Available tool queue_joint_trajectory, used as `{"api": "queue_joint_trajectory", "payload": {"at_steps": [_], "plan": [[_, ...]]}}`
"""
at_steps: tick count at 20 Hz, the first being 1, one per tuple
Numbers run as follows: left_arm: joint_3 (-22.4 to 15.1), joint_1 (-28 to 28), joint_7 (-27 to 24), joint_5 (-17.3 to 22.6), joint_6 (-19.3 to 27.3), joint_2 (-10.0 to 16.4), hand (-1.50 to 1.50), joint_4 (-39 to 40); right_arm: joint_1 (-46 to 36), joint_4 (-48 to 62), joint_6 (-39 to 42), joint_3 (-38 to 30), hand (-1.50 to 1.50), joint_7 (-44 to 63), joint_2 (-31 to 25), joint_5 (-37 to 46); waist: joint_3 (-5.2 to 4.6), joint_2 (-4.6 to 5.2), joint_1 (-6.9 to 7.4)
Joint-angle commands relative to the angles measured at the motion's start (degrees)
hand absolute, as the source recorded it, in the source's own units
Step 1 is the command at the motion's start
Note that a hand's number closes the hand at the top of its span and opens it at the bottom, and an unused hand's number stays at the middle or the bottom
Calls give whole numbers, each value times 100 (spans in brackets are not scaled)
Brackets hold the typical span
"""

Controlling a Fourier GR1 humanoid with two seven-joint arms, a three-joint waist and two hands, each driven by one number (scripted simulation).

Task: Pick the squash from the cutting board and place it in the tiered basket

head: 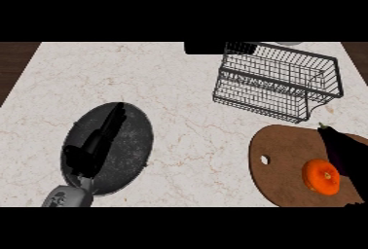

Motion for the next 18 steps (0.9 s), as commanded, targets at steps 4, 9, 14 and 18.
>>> {"api": "queue_joint_trajectory", "payload": {"at_steps": [4, 9, 14, 18], "plan": [[147, -348, -65, -116, -42, -223, 0, 420, 195, 637, -158, 156, -150, -115, 849, 822, 4, 3, -25], [237, -131, 44, -202, -63, -102, 0, 23, 402, 1056, 1, -248, -150, -457, 852, 1057, 4, -1, -19], [405, -346, -143, -239, -254, -201, 0, 569, 207, 1601, 55, -268, -150, -656, 1401, 1534, 3, 5, -11], [364, -129, 414, -324, -212, -202, 0, -215, 653, 1429, 315, -749, -150, -1057, 1354, 1519, 4, -4, -12]]}}
